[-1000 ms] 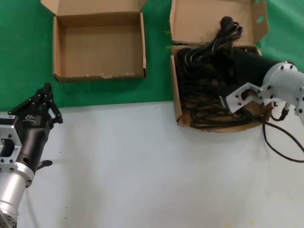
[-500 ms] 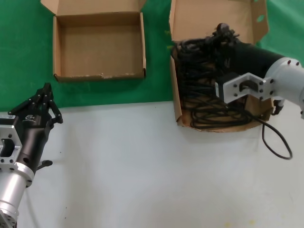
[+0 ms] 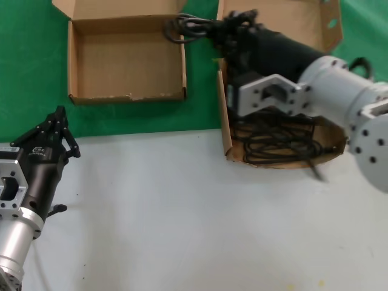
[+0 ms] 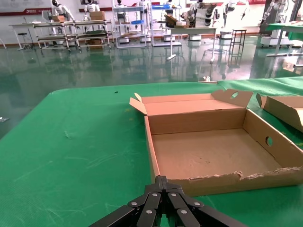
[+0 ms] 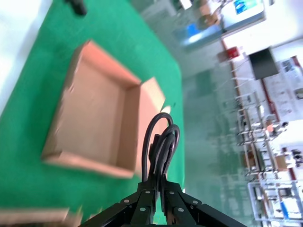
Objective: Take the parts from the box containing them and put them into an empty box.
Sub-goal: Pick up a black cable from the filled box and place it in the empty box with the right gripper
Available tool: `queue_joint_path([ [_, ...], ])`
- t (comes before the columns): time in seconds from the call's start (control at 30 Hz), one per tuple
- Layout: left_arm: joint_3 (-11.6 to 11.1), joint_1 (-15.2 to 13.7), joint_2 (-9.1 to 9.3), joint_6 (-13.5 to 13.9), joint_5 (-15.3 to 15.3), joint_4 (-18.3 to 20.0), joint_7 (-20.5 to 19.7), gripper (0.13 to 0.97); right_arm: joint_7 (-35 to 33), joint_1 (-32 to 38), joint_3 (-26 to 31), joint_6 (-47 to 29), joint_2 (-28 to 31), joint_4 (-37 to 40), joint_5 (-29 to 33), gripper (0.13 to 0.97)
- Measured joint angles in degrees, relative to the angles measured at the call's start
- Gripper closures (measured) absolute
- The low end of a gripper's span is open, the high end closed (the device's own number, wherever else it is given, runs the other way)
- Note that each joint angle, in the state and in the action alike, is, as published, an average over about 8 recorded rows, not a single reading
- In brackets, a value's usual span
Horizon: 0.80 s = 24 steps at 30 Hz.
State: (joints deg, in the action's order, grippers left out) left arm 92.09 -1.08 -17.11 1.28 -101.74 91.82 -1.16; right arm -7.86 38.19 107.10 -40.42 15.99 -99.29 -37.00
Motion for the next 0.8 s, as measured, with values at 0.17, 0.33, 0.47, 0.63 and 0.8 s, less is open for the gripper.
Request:
queue_joint_path([
  [0.17, 0.0, 0.0, 0.00, 0.0, 0.0, 0.0, 0.0, 0.952, -1.1, -0.1, 1.7, 2.8, -4.1, 1.4, 0.2, 0.935],
  [0.33, 0.0, 0.0, 0.00, 0.0, 0.0, 0.0, 0.0, 0.952, -3.3, 0.4, 3.5, 6.7, -7.4, 5.0, -1.0, 0.935],
  [0.47, 0.0, 0.0, 0.00, 0.0, 0.0, 0.0, 0.0, 0.952, -5.4, 1.2, 4.7, 10.2, -9.6, 9.2, -2.7, 0.935],
  [0.63, 0.0, 0.0, 0.00, 0.0, 0.0, 0.0, 0.0, 0.952, -8.1, 2.7, 6.4, 14.6, -11.5, 14.6, -6.1, 0.935],
  [0.8, 0.0, 0.0, 0.00, 0.0, 0.0, 0.0, 0.0, 0.952, -11.4, 4.1, 8.7, 19.3, -12.2, 19.8, -10.7, 0.935],
])
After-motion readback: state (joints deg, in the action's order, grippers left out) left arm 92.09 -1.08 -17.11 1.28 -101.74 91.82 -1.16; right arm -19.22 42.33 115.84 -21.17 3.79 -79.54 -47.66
